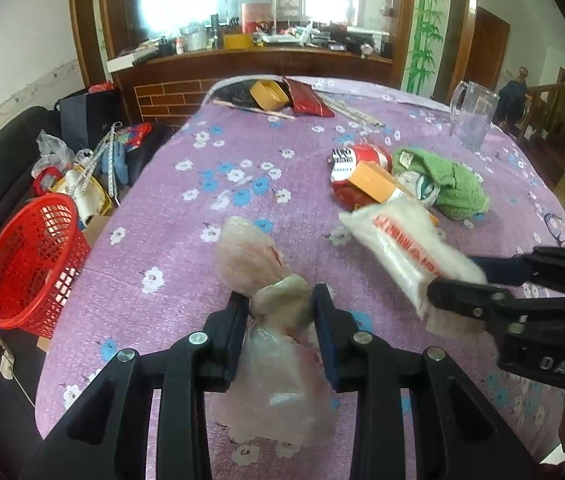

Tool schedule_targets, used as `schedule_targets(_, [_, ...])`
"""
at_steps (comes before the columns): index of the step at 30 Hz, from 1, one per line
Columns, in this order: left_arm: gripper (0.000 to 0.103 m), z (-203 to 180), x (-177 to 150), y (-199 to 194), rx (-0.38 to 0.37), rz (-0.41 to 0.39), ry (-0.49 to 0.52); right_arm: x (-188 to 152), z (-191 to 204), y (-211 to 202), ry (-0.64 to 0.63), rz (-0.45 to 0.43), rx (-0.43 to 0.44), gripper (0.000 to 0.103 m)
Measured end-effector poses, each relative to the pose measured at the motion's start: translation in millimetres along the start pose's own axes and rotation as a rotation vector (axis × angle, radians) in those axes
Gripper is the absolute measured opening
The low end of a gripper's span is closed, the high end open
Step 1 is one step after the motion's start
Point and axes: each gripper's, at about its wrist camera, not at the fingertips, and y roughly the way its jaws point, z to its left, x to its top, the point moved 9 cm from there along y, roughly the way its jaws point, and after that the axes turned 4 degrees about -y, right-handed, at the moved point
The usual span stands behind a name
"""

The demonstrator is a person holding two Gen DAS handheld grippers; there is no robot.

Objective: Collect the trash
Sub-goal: 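Carry the white bag and white packet with both tools over the red basket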

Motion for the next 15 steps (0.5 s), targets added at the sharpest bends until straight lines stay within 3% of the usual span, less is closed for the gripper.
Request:
schedule_targets(4, [0.031,6,4,-10,0.022,-0.031,-0.002,6,11,-17,-0.021,-0.066,-0.019,0.044])
schedule_targets(15, [0.031,30,11,-22,0.071,-0.072,-0.031,10,31,-18,-0.028,-0.076,-0.010,0.044])
